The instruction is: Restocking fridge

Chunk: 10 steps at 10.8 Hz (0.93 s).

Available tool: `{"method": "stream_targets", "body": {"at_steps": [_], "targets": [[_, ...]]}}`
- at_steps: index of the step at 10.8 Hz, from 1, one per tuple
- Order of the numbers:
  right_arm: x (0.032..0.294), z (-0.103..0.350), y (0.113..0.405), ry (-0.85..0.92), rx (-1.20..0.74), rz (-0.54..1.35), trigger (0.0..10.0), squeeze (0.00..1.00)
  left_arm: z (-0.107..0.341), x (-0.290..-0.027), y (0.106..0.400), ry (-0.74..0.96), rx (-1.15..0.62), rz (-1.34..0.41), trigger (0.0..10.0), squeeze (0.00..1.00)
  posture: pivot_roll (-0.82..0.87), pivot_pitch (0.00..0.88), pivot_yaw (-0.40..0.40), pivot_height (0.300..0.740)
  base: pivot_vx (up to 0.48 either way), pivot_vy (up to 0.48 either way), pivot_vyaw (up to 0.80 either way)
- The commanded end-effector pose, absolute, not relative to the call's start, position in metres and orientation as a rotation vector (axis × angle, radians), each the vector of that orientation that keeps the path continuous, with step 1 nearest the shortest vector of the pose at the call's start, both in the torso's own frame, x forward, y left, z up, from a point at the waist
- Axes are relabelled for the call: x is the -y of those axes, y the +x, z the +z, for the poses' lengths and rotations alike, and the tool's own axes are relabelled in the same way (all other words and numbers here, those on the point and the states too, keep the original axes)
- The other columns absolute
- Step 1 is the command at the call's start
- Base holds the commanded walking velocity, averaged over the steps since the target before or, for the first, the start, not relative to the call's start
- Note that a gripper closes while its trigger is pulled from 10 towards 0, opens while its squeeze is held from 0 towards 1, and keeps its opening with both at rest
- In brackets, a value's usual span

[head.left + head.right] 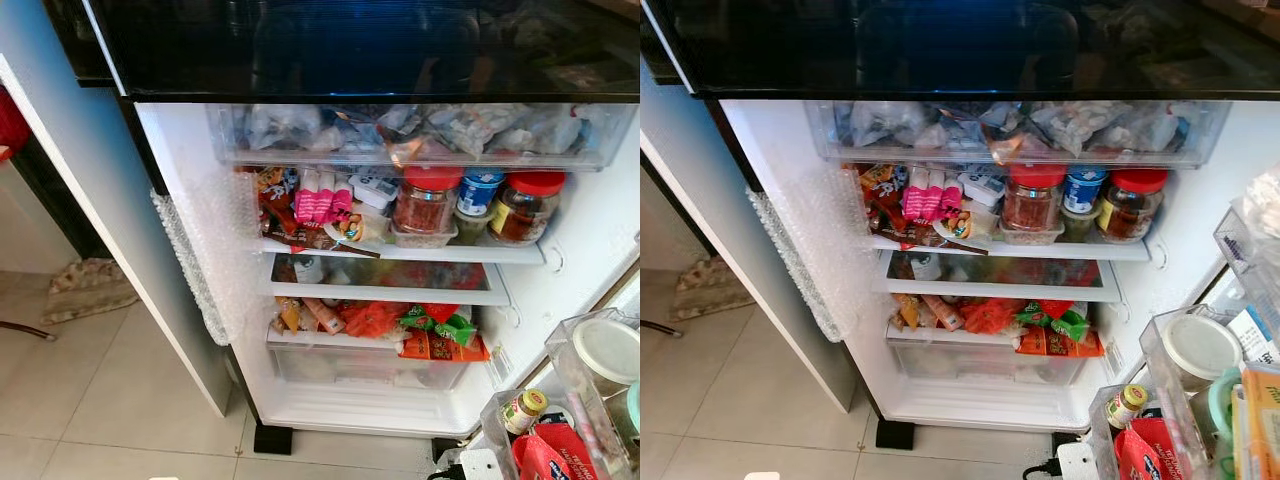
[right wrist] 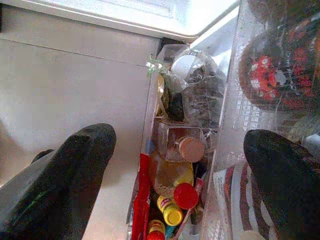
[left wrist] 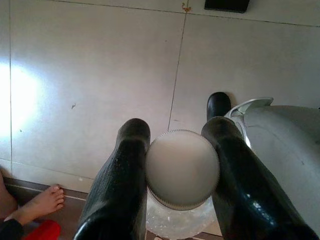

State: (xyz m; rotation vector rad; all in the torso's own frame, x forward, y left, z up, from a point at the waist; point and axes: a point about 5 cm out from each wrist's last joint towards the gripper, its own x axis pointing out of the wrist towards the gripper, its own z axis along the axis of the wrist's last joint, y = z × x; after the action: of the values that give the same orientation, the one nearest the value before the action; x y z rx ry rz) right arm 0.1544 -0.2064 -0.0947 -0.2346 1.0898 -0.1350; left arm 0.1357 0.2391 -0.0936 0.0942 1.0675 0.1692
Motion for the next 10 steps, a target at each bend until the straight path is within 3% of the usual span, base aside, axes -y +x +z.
{"method": "stream_targets", "body": {"at_steps": [1, 10], "targets": [[0.2073, -0.0945, 0.1544, -0.241, -1.090, -0.133, 10.0, 0.00, -0.0950, -0.2398, 0.1317, 0.099, -1.088, 0.166, 10.0, 0.00, 0.03, 0.000, 0.024, 0.740, 0.000, 0.000, 0.00], [0.2098, -0.0944, 0.1528, -0.306, -1.096, -0.170, 10.0, 0.00, -0.0953, -0.2400, 0.1306, 0.109, -1.091, 0.160, 10.0, 0.00, 0.03, 0.000, 0.022, 0.740, 0.000, 0.000, 0.00]]}}
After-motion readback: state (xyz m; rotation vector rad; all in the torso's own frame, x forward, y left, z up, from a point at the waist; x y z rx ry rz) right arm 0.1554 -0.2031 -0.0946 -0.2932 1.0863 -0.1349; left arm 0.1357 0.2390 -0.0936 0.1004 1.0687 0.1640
